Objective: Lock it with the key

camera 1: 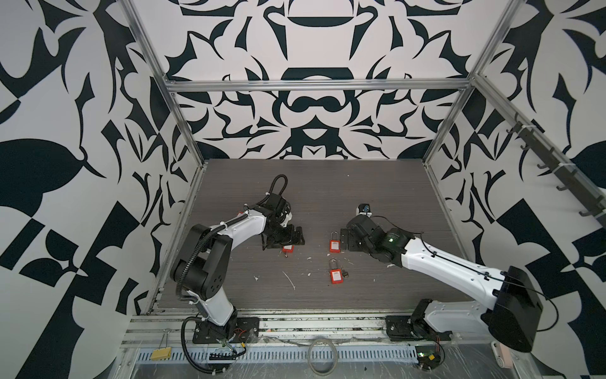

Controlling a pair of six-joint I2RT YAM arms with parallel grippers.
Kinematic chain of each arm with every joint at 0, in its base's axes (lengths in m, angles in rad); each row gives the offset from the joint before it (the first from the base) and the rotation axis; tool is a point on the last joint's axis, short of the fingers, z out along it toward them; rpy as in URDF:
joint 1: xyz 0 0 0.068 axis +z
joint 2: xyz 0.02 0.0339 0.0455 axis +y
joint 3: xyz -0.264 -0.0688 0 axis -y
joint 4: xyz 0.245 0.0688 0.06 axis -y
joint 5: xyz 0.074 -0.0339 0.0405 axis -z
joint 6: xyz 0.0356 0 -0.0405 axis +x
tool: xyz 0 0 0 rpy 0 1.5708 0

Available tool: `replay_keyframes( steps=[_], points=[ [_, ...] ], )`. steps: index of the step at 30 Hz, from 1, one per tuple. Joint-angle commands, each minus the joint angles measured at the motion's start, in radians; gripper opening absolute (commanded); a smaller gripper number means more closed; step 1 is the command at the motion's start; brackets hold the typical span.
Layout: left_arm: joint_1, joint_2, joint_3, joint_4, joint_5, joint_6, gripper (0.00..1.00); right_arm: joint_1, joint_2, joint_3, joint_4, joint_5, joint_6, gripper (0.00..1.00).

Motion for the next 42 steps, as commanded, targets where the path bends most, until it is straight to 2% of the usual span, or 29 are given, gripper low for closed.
replay_keyframes(
  steps=[1,5,10,13,18,21,26,32,36,42],
  points=[
    [-0.028,-0.032,-0.021,0.018,0.076,-0.122,0.97,-0.003,0.012,0.064,-0.010,-0.033,-0.025,0.99],
    [-0.073,-0.045,-0.015,0.021,0.070,-0.169,0.97,-0.004,0.043,0.107,-0.034,-0.079,-0.065,0.99],
    [-0.097,-0.027,0.019,0.029,0.098,-0.168,0.97,-0.003,0.052,0.127,-0.012,-0.141,-0.101,0.98],
    [-0.083,-0.103,0.004,0.045,0.066,-0.164,0.97,-0.004,0.058,0.129,0.002,-0.206,-0.136,0.94],
    [0.012,-0.276,-0.039,0.037,0.034,-0.147,0.97,-0.002,0.087,0.154,0.007,-0.326,-0.226,0.85],
    [0.090,-0.367,-0.059,-0.009,0.007,-0.096,0.98,0.025,0.149,0.210,-0.015,-0.346,-0.294,0.84],
    [0.240,-0.528,-0.138,-0.032,0.011,-0.054,0.98,0.082,0.342,0.393,-0.107,-0.331,-0.357,0.83],
    [0.396,-0.598,-0.180,-0.048,0.089,-0.018,0.98,0.113,0.572,0.618,-0.198,-0.383,-0.389,0.82],
    [0.429,-0.600,-0.177,-0.064,0.103,0.004,0.98,0.116,0.703,0.762,-0.284,-0.428,-0.401,0.80],
    [0.430,-0.617,-0.204,-0.050,0.104,0.010,0.98,0.128,0.834,0.888,-0.359,-0.407,-0.449,0.78]
  ],
)
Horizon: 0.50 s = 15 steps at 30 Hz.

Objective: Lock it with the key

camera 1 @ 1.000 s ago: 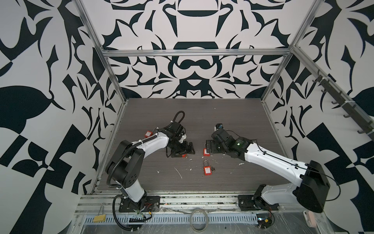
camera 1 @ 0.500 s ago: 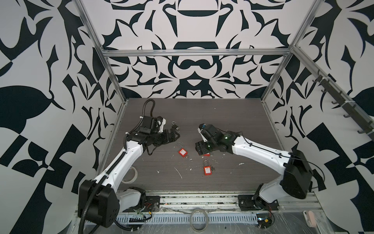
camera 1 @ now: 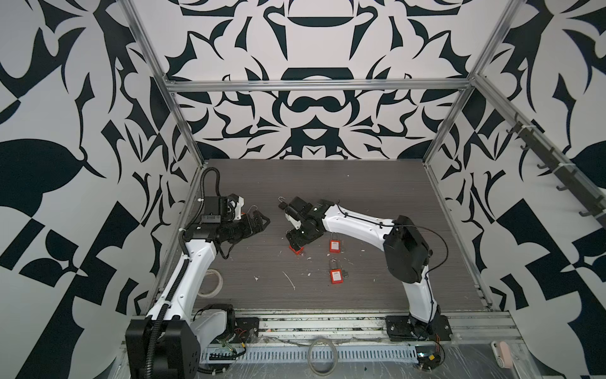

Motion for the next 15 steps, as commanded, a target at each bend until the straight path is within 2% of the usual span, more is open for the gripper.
replay_keyframes(
  steps=[1,15],
  points=[
    [0.003,-0.030,-0.037,-0.017,0.024,0.014,0.98,0.013,0.017,0.069,-0.096,0.010,-0.044,0.78],
    [0.005,-0.032,-0.026,-0.034,-0.007,0.058,0.97,0.036,0.170,0.201,-0.163,0.044,-0.113,0.70]
  ],
)
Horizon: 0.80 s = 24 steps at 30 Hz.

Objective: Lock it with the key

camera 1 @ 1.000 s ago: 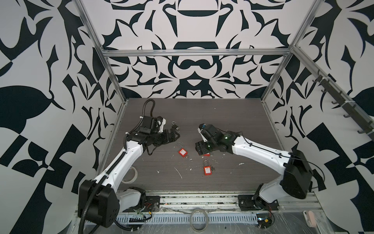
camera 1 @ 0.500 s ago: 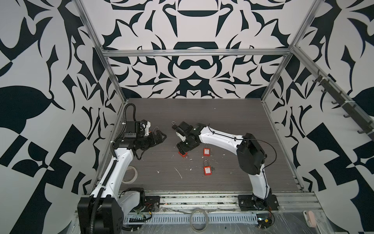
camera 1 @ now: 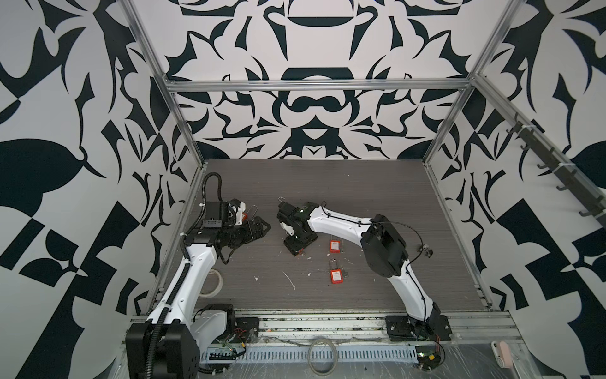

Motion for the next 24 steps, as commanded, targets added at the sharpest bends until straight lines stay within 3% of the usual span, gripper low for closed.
replay_keyframes(
  steps=[1,16,24],
  points=[
    [0.005,-0.009,0.029,-0.037,-0.011,0.030,0.97,0.011,-0.003,0.060,-0.047,0.027,-0.031,0.69],
    [0.006,0.017,0.058,-0.054,-0.011,0.076,0.95,0.027,0.002,0.086,-0.076,0.031,-0.106,0.40],
    [0.006,0.016,0.036,0.001,0.083,0.127,0.90,0.029,-0.186,-0.049,-0.012,0.013,-0.204,0.29]
  ],
)
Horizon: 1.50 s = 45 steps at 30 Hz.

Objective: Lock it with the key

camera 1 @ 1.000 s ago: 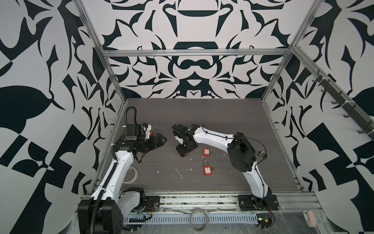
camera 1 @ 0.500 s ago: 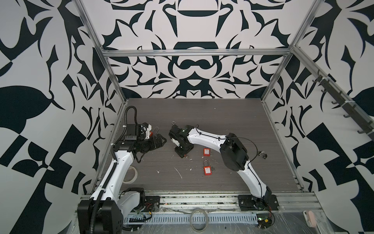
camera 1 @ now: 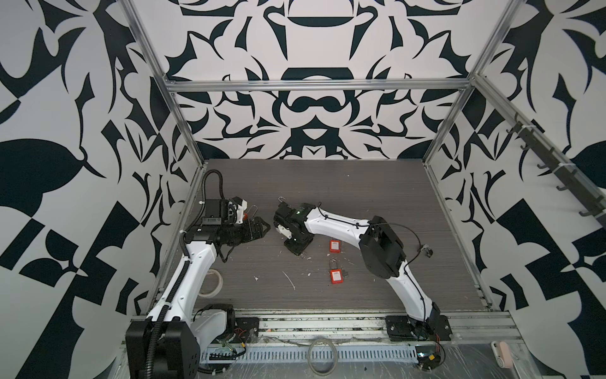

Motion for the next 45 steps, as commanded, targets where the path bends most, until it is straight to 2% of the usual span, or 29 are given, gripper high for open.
replay_keyframes(
  steps=[1,7,13,18,20,24,27,38,41,45],
  points=[
    [0.004,-0.007,0.000,0.035,0.076,0.039,0.89,0.005,-0.185,-0.076,0.038,-0.012,-0.071,0.29],
    [-0.007,-0.038,-0.025,0.091,0.190,0.132,0.77,0.006,-0.431,-0.325,0.141,-0.068,-0.252,0.29],
    [-0.132,-0.058,-0.028,0.123,0.261,0.356,0.70,0.005,-0.641,-0.512,0.200,-0.036,-0.422,0.29],
    [-0.203,-0.122,-0.077,0.192,0.363,0.544,0.62,0.005,-0.797,-0.624,0.246,-0.074,-0.531,0.29],
    [-0.211,-0.151,-0.100,0.220,0.389,0.570,0.61,0.005,-0.844,-0.652,0.246,-0.113,-0.559,0.29],
    [-0.218,-0.201,-0.165,0.273,0.553,0.681,0.56,0.006,-0.919,-0.708,0.281,-0.157,-0.583,0.28],
    [-0.238,-0.226,-0.198,0.304,0.627,0.739,0.56,0.005,-0.939,-0.722,0.286,-0.187,-0.590,0.28],
    [-0.303,-0.225,-0.220,0.347,0.542,0.812,0.54,0.006,-0.925,-0.707,0.300,-0.244,-0.566,0.26],
    [-0.323,-0.207,-0.222,0.357,0.526,0.819,0.50,0.006,-0.921,-0.708,0.319,-0.257,-0.568,0.26],
    [-0.338,-0.169,-0.207,0.361,0.499,0.834,0.41,0.006,-0.917,-0.702,0.327,-0.268,-0.570,0.25]
  ],
)
